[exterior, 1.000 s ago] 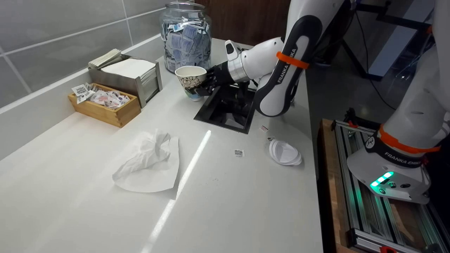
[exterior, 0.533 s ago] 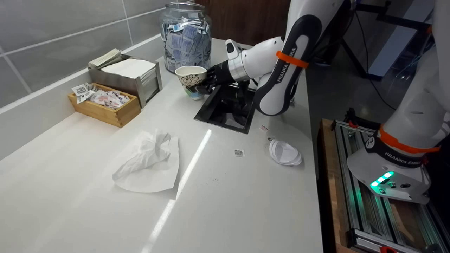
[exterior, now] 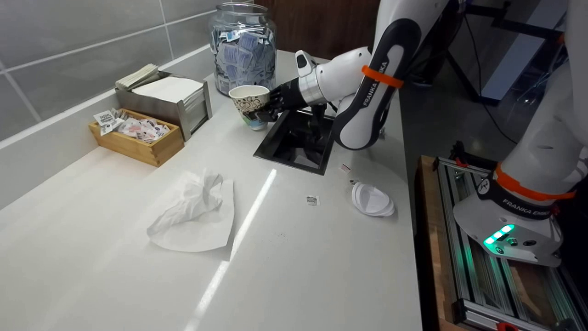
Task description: Lay the coffee cup on the counter
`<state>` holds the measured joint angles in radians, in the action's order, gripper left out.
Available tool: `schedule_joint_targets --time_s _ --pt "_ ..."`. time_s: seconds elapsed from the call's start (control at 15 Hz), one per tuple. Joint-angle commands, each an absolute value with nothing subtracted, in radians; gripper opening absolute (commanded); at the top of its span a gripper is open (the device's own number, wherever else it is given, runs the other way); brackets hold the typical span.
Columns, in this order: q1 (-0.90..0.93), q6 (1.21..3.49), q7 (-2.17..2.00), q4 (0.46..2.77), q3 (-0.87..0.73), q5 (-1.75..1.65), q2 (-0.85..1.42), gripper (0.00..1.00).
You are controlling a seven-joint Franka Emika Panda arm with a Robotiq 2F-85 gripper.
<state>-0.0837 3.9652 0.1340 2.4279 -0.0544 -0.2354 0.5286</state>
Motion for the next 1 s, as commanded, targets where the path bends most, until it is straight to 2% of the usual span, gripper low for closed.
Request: schedule_joint_targets --time_s 0.0,0.27,0.4,0.67,0.73,0.8,0.93 --pt "-0.115 3.989 0.099 2.431 -0.039 -0.275 0.532 0.63" --pt "-0.121 4.006 0.097 2.428 -0.041 -0.274 0.533 0.95" --pt "-0.125 4.021 0.097 2.425 -0.042 -0.282 0.536 1.0" --pt "-0.137 4.044 0.089 2.417 -0.039 -0.318 0.545 1.0" --pt "-0.141 4.042 0.083 2.415 -0.037 -0.329 0.546 0.97" --pt "-0.145 4.043 0.077 2.413 -0.036 -0.341 0.548 0.75" --pt "-0.152 4.047 0.072 2.409 -0.036 -0.361 0.55 0.64"
